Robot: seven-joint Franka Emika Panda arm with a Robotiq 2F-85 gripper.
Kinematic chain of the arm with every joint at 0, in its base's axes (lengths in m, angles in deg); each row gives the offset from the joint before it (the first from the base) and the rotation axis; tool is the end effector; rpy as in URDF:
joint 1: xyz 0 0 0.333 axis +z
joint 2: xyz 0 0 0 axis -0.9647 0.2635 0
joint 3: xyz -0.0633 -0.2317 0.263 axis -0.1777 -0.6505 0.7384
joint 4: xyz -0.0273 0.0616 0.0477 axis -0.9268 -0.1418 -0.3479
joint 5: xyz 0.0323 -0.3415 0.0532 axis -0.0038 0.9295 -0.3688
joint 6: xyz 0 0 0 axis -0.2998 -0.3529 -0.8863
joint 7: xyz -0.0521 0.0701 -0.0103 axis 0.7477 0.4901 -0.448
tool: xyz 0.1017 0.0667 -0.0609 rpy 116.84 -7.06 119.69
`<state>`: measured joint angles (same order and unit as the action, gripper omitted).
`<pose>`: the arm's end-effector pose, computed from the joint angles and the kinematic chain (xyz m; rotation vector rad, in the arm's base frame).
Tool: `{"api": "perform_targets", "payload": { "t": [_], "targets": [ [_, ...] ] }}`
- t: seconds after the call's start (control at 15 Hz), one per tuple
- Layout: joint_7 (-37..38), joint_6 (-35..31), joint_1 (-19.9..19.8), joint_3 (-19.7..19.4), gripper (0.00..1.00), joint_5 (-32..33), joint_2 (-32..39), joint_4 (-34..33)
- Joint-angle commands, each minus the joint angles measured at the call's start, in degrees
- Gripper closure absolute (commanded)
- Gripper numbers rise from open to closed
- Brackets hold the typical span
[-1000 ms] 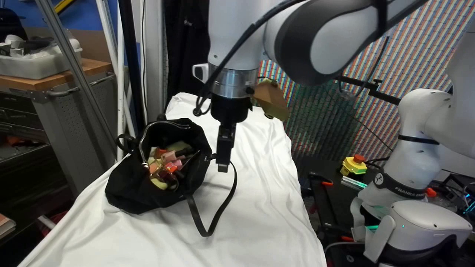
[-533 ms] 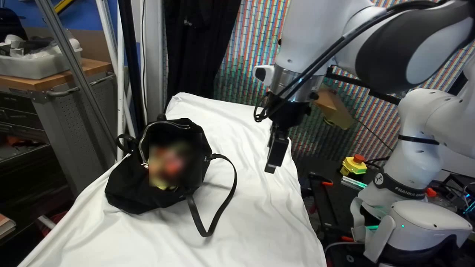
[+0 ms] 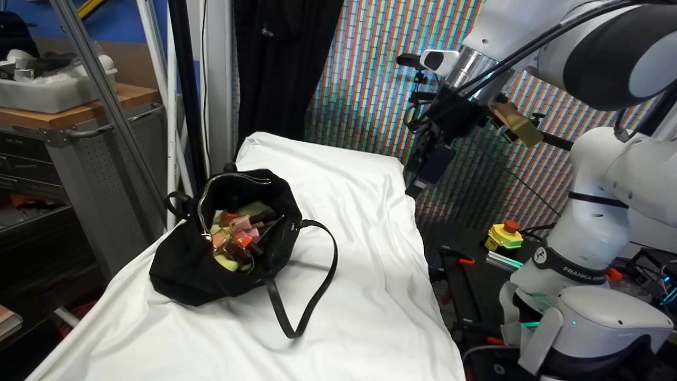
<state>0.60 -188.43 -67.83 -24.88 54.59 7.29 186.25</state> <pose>0.3030 0.0693 0.4502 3.0601 -0.0264 0.4090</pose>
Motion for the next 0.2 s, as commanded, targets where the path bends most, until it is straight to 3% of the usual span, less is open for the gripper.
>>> {"api": "perform_targets", "payload": {
  "t": [0.0,0.13],
  "targets": [
    [-2.8,0.1,-2.1,0.2,0.0,-1.1,-1.8,0.5],
    [-5.6,0.1,-3.5,-1.5,0.0,-1.0,-3.5,0.3]
  ]
}}
